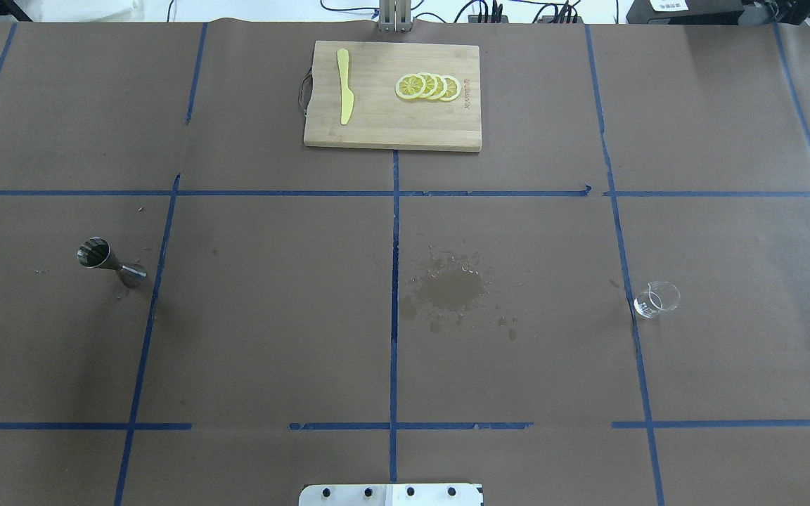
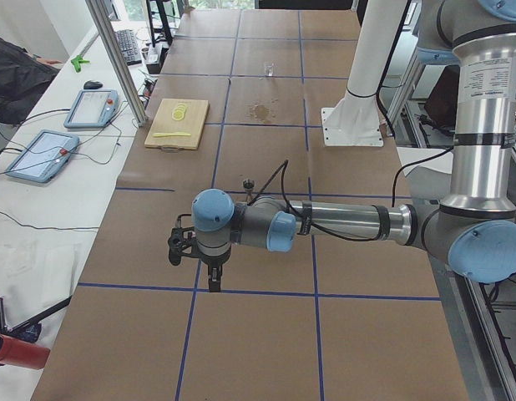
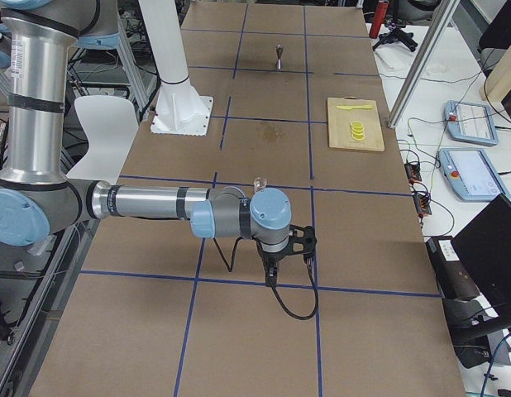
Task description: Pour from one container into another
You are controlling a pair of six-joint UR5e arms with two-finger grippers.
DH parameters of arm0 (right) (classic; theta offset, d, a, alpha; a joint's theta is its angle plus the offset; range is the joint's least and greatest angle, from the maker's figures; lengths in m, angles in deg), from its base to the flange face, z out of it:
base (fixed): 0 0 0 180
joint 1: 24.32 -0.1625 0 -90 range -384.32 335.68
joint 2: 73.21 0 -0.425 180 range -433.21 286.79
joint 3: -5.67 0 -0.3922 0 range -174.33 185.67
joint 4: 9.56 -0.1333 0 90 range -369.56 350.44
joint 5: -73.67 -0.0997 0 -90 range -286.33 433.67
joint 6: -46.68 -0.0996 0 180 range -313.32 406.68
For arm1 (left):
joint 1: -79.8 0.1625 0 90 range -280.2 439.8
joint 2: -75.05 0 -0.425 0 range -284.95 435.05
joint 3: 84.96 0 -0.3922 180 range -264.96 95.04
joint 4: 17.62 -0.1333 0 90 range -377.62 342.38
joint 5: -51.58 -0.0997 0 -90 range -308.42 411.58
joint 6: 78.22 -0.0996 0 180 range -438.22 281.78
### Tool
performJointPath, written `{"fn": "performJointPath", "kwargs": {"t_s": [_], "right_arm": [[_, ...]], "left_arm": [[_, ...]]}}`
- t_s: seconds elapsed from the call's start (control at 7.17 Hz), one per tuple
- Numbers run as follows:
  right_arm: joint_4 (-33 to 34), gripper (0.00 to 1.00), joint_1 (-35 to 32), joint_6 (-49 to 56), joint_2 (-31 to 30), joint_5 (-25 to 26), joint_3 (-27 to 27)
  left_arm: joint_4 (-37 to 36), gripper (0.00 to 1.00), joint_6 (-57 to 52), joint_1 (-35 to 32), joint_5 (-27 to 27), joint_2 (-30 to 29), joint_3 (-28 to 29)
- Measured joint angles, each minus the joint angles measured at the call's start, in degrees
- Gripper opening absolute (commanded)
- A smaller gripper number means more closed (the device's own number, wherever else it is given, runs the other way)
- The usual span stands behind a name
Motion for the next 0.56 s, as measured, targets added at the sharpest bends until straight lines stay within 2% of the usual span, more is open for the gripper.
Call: {"fn": "performJointPath", "kwargs": {"t_s": [0.56], "right_arm": [[-0.9, 1.00, 0.0, -0.2, 0.1, 0.3, 0.4]], "left_arm": [[0.2, 1.00, -0.3, 0.0, 0.1, 0.0, 0.0]]}}
